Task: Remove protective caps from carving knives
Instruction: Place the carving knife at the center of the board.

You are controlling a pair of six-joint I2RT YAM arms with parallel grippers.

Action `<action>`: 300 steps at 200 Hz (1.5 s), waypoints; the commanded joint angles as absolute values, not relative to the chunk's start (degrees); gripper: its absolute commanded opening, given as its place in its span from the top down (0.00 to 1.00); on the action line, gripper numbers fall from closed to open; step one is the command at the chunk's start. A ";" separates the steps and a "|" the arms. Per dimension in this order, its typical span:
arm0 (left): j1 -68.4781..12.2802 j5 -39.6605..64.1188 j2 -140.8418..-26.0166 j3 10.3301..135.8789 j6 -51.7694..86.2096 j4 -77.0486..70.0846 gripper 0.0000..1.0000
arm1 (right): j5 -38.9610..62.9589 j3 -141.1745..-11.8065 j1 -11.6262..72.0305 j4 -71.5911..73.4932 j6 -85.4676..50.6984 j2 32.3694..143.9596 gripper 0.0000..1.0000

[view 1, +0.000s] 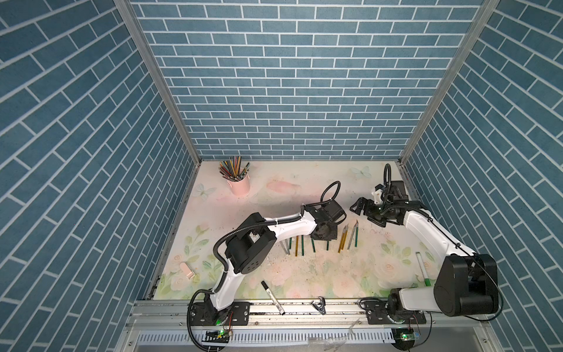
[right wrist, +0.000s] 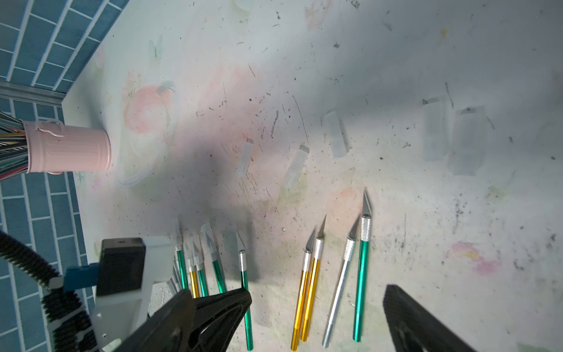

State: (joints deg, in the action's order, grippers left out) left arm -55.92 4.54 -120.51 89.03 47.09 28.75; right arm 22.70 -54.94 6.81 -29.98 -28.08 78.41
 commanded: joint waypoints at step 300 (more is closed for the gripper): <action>-54.75 -6.83 -113.20 89.94 48.47 42.29 0.00 | 24.94 -57.18 5.54 -29.37 -24.40 79.16 0.03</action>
